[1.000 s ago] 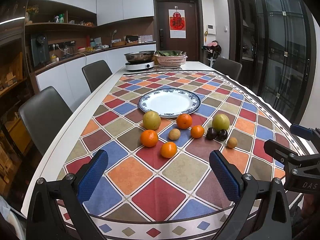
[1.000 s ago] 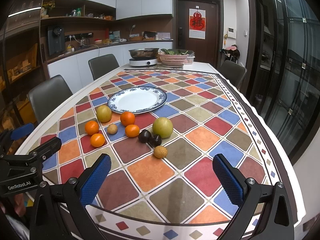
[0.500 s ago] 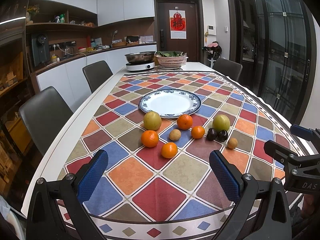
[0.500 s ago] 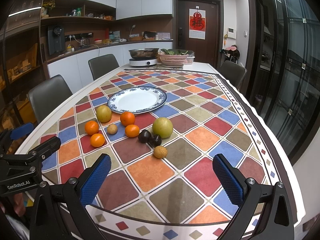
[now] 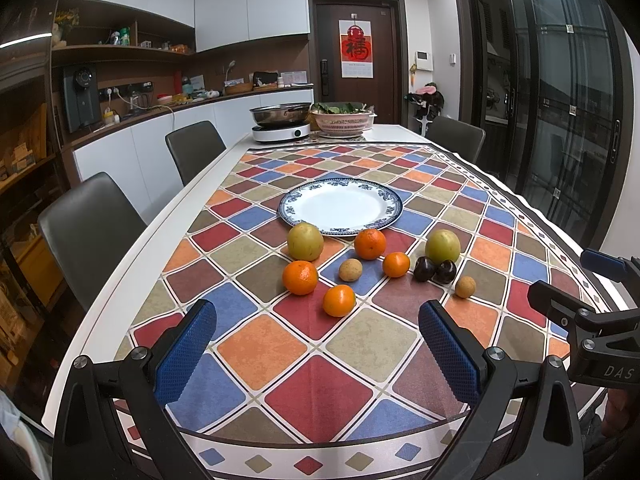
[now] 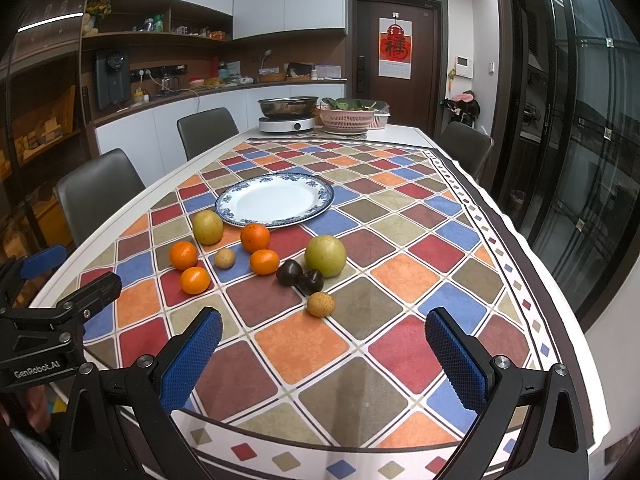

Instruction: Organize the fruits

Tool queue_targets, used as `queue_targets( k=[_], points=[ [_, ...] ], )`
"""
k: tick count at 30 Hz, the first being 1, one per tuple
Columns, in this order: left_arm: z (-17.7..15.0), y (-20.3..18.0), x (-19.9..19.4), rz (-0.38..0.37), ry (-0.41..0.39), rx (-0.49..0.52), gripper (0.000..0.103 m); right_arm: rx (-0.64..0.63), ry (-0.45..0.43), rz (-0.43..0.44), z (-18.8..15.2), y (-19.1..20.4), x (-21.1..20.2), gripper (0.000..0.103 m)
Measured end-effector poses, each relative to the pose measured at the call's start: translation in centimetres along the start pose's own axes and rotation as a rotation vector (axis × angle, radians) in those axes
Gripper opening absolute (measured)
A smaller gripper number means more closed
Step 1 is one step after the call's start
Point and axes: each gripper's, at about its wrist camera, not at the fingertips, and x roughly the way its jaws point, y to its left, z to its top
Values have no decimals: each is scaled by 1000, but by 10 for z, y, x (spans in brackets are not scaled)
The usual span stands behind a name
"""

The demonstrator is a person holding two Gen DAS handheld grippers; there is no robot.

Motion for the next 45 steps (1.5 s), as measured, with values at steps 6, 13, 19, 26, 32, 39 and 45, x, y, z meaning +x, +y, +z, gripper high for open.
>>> queue_targets(
  k=[6, 13, 19, 26, 32, 39, 45],
  points=[
    [0, 0, 0, 0, 0, 0, 103, 0, 0, -1, 0, 0, 0, 102],
    [0, 0, 0, -1, 0, 0, 103, -1, 0, 0, 0, 1, 1, 102],
    [0, 0, 0, -1, 0, -1, 103, -1, 2, 0, 0, 1, 3, 102],
    [0, 2, 0, -3, 6, -1, 103, -3, 8, 2, 1, 2, 2, 102],
    [3, 3, 6, -5, 18, 4, 101, -5, 27, 3, -2, 1, 14, 102],
    [8, 0, 21, -17, 32, 35, 95, -17, 70, 0, 2, -2, 32, 102],
    [14, -1, 40, -59, 70, 37, 87, -19, 104, 11, 10, -3, 49, 100]
  ],
)
